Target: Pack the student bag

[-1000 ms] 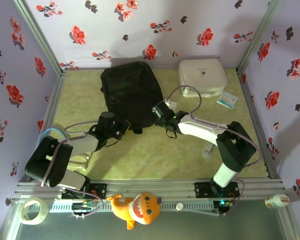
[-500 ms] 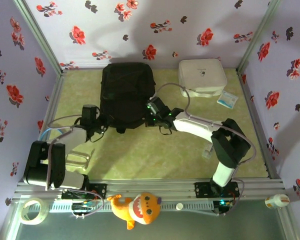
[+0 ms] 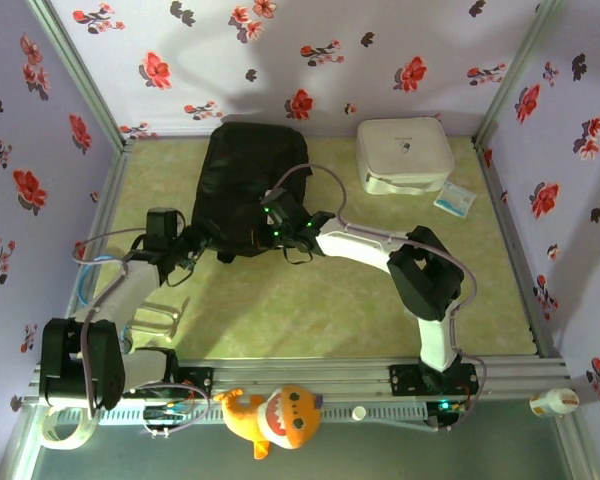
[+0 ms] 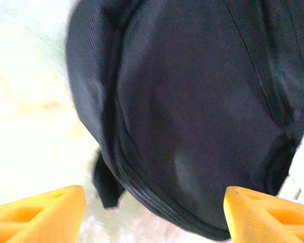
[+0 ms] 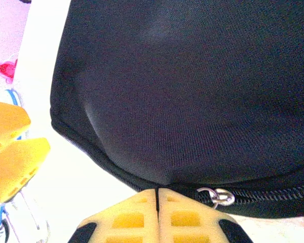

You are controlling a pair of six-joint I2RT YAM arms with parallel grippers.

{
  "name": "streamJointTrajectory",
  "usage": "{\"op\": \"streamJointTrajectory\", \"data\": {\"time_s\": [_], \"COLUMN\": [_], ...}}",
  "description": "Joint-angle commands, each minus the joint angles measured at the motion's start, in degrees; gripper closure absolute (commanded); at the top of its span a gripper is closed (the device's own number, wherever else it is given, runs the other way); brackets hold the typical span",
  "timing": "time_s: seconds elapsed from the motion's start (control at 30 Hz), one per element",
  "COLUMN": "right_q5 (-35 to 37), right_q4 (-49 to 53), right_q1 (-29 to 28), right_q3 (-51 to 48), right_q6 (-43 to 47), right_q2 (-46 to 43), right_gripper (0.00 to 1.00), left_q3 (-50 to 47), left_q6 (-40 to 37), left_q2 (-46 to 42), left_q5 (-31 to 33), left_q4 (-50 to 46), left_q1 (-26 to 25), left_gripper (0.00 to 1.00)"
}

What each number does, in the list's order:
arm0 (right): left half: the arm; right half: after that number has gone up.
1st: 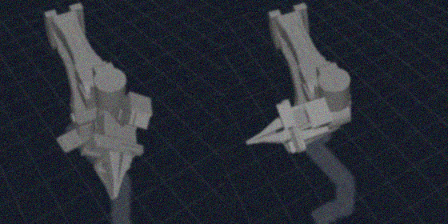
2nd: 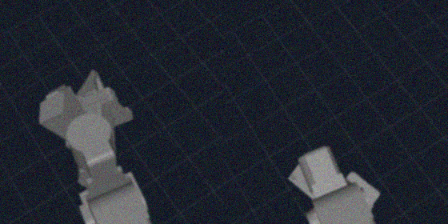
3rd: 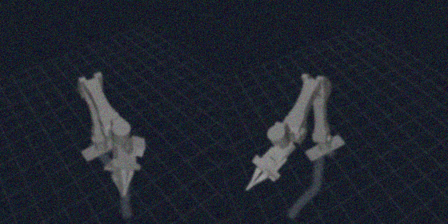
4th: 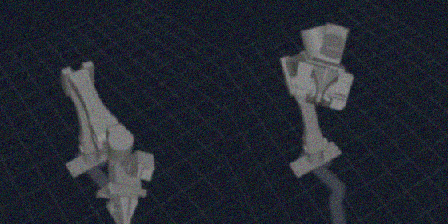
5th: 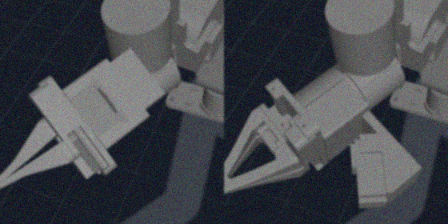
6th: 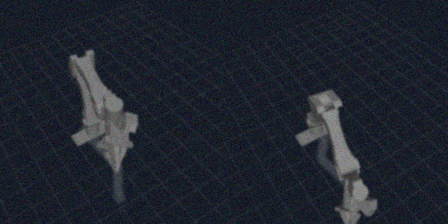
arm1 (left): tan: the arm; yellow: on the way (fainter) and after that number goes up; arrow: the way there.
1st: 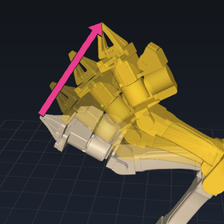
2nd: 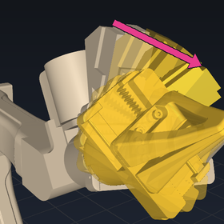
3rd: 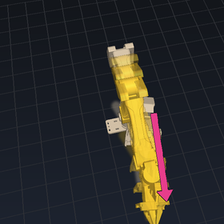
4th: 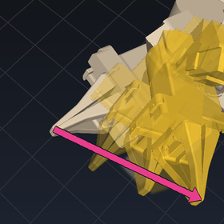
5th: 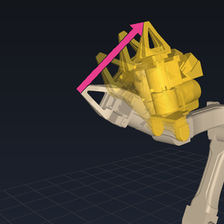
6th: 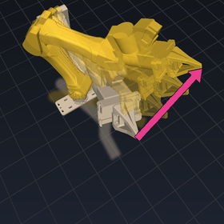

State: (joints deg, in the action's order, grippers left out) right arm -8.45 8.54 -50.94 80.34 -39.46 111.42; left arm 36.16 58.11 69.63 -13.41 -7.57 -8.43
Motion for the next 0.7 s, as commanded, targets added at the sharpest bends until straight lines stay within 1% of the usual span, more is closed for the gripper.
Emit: {"op": "streamJointTrajectory", "data": {"time_s": [0.0, 0.1, 0.17, 0.23, 0.27, 0.33, 0.4, 0.47, 0.5, 0.57, 0.6, 0.67], "right_q5": [-1.21, -1.50, -1.70, -1.62, -1.45, -0.92, 0.46, 3.23, 4.84, 9.96, 12.06, 16.83], "right_q4": [-1.37, -1.78, -1.93, -2.20, -2.21, -1.98, -1.00, 0.41, 1.24, 3.90, 5.00, 7.72], "right_q1": [-0.53, -0.56, -0.57, -0.55, -0.55, -0.58, -0.56, -0.53, -0.56, -0.52, -0.49, -0.45], "right_q3": [1.29, 0.54, -0.09, -1.04, -1.59, -2.60, -3.64, -5.16, -5.79, -6.77, -7.19, -7.19], "right_q6": [-0.86, -0.80, -0.84, -0.81, -0.79, -0.74, -0.46, 0.06, 0.45, 1.01, 1.37, 2.37], "right_q2": [-0.09, -0.82, -1.41, -2.33, -2.82, -3.94, -5.34, -7.22, -8.04, -9.73, -10.26, -10.68], "right_gripper": [1.00, 1.00, 1.00, 1.00, 1.00, 1.00, 1.00, 1.00, 1.00, 1.00, 1.00, 1.00], "left_q3": [-2.66, -3.94, -3.86, -3.60, -3.22, -1.56, -0.82, -0.43, -0.20, 0.33, 0.52, 0.62], "left_q6": [7.46, 11.85, 13.13, 13.43, 12.79, 10.82, 9.91, 9.36, 8.87, 7.97, 7.57, 6.98], "left_q2": [-0.11, 2.25, 4.34, 5.89, 6.65, 8.01, 8.97, 9.13, 9.01, 8.67, 8.45, 8.07], "left_q5": [-1.52, -1.49, -1.03, 0.14, 0.92, 2.49, 3.35, 4.81, 5.62, 6.95, 7.21, 7.34], "left_q4": [4.64, 11.39, 13.31, 14.08, 14.19, 12.59, 12.05, 11.13, 10.54, 8.64, 8.19, 7.58], "left_q1": [-3.51, -6.06, -6.73, -6.95, -6.87, -7.00, -7.18, -7.14, -7.21, -7.16, -7.18, -7.21], "left_gripper": [0.27, 0.27, 0.27, 0.30, 0.31, 0.35, 0.43, 0.58, 0.63, 0.75, 0.78, 0.88]}}
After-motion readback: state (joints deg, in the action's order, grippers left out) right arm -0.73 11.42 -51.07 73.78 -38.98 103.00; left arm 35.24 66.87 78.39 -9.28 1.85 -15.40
